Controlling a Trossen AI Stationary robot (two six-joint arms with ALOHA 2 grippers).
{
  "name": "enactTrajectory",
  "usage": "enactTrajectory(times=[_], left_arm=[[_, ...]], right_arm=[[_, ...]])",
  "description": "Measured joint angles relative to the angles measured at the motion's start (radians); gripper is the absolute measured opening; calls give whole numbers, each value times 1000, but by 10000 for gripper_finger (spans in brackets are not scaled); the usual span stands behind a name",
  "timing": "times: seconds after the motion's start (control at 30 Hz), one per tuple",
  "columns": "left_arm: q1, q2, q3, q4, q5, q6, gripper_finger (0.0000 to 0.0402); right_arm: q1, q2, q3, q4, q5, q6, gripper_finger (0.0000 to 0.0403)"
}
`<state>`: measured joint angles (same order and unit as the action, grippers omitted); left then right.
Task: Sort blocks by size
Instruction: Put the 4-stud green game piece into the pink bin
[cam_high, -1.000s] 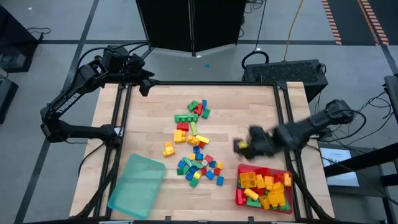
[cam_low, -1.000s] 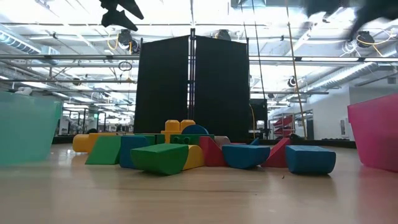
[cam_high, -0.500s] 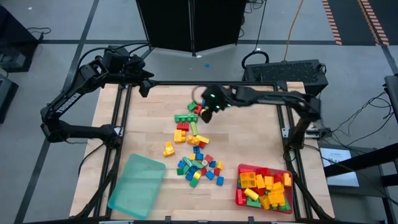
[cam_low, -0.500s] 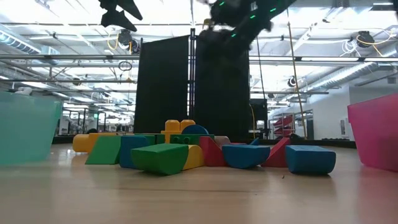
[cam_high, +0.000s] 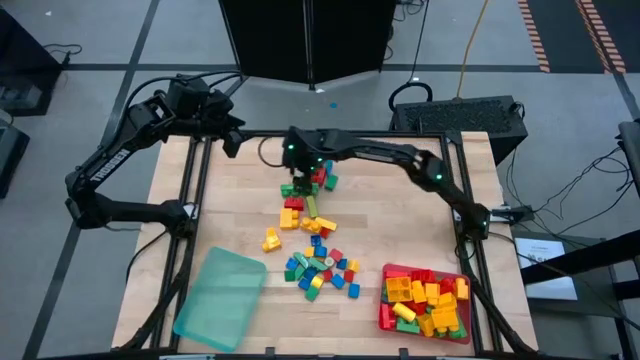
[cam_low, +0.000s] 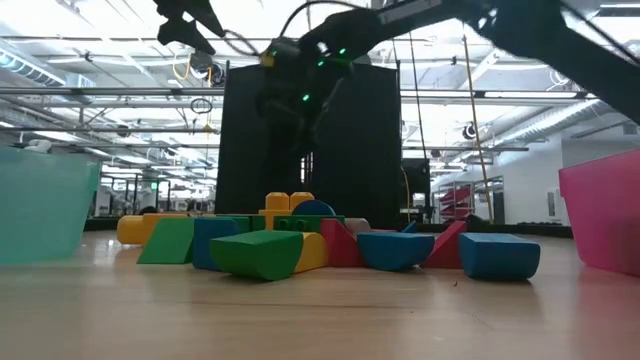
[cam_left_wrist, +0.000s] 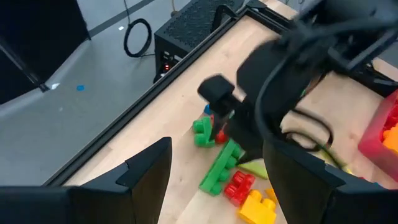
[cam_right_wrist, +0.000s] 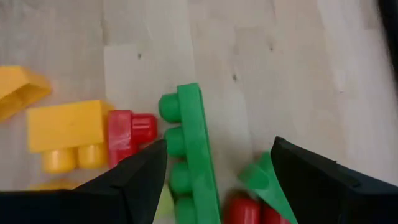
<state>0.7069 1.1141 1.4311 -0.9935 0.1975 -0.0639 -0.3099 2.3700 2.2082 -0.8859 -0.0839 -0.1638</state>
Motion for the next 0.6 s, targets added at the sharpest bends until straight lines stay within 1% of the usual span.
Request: enactTrajectory(times=[0.1, 0.2, 0.37, 0.5, 0.57, 0.6], left_arm=[[0, 0, 0, -17, -38, 16, 255], [1, 0, 0, -39, -58, 25, 255], [1, 0, 0, -46, -58, 27, 255], [1, 0, 0, -44, -58, 27, 255], [1, 0, 0, -44, -58, 27, 255], [1, 0, 0, -44, -58, 27, 255]], right_arm=[[-1, 59, 51, -16, 3, 13, 279], [3, 90, 57, -28, 9, 10, 279], [13, 141, 57, -29, 7, -1, 279], [11, 175, 58, -64, 7, 2, 279], [10, 187, 57, -70, 18, -8, 278], [14, 186, 58, -70, 39, -17, 276]])
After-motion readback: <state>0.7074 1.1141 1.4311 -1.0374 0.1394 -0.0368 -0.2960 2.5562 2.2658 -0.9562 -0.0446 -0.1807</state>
